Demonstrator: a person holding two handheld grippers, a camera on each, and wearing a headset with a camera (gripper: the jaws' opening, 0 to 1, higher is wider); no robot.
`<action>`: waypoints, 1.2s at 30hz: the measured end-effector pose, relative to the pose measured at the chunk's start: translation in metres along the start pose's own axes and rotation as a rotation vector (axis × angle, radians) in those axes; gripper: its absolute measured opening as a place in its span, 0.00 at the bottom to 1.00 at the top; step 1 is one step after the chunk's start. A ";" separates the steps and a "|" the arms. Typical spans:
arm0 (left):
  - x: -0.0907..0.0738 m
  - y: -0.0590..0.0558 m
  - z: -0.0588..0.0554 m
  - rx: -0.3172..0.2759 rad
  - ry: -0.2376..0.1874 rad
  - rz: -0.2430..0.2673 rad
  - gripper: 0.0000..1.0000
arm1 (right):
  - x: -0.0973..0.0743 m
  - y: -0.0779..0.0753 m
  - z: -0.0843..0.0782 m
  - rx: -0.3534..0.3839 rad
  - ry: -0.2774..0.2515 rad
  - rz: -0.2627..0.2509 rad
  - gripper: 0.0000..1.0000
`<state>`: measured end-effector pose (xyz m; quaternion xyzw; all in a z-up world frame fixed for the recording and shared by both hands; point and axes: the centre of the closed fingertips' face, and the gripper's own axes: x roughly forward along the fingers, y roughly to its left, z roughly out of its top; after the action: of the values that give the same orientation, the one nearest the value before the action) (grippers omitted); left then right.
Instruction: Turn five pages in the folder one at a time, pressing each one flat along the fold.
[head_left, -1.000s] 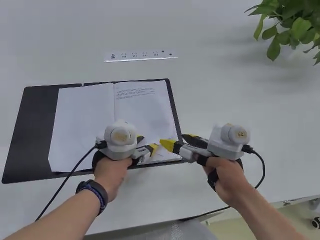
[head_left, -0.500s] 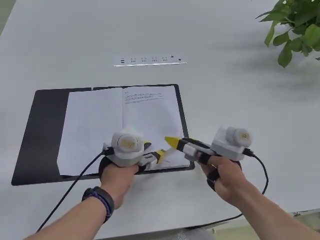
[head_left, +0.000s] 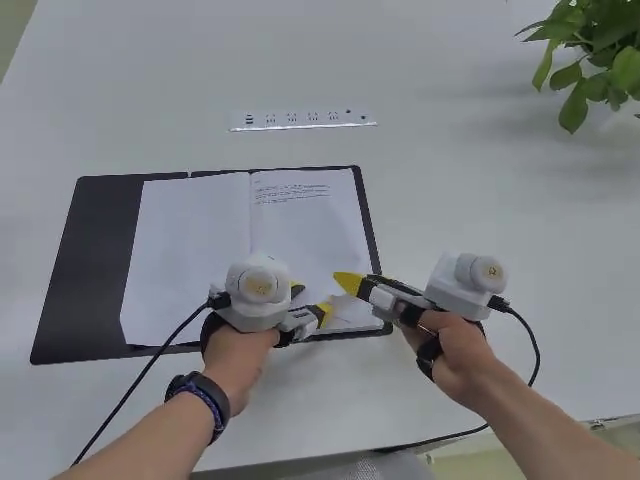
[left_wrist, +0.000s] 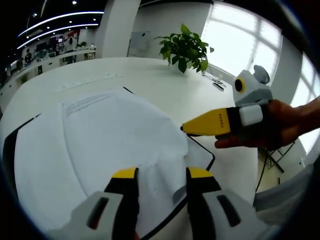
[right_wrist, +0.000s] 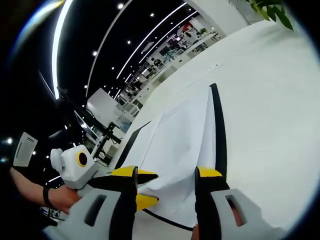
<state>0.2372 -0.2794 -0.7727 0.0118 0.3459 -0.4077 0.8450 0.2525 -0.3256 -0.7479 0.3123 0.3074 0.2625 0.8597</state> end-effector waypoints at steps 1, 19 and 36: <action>-0.001 0.000 0.000 0.003 0.003 -0.002 0.37 | -0.001 -0.001 0.001 0.011 -0.011 -0.001 0.41; -0.058 0.011 -0.002 0.050 -0.002 0.053 0.55 | -0.013 0.001 0.012 0.048 -0.085 0.004 0.11; -0.132 0.060 0.001 0.016 -0.075 0.223 0.57 | -0.013 0.024 0.019 0.077 -0.110 0.069 0.05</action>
<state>0.2237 -0.1499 -0.7092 0.0418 0.3074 -0.3140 0.8973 0.2502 -0.3253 -0.7148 0.3697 0.2587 0.2622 0.8530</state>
